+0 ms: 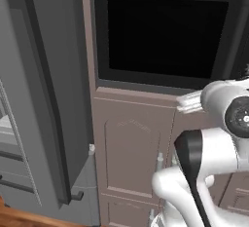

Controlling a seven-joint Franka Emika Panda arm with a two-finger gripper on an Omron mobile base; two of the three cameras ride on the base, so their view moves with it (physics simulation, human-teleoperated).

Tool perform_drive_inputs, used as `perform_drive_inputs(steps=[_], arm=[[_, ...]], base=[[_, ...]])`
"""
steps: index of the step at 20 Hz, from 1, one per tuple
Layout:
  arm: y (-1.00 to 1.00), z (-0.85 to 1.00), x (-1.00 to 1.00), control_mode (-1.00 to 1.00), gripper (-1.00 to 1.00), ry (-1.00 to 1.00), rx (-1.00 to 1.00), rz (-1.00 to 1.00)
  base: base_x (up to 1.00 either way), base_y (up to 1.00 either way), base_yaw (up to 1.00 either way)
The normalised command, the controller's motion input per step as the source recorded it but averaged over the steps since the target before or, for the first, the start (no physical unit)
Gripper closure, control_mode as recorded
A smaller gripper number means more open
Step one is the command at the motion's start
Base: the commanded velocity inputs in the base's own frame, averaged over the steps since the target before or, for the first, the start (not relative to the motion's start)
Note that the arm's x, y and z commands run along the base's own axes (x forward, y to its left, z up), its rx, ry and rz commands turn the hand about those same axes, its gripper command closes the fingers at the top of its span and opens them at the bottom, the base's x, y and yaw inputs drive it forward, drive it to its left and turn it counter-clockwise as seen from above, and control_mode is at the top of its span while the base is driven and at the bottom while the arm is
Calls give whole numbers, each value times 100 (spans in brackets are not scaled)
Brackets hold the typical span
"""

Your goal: Transport the shrimp from the fridge to the microwave and turn on the microwave.

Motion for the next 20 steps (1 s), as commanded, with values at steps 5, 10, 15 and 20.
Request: perform_drive_inputs(steps=[5, 10, 15, 20], arm=[[-78, -4, -71, -100, -100, -1, 22, 16], [-98, -16, -23, -100, -100, -12, 25, 25], [-82, -2, -20, -100, -100, -5, 18, 23], [-29, -21, -50, -100, -100, -4, 2, 7]], base=[[0, 0, 0], [0, 0, 0], [0, 0, 0], [0, 0, 0]])
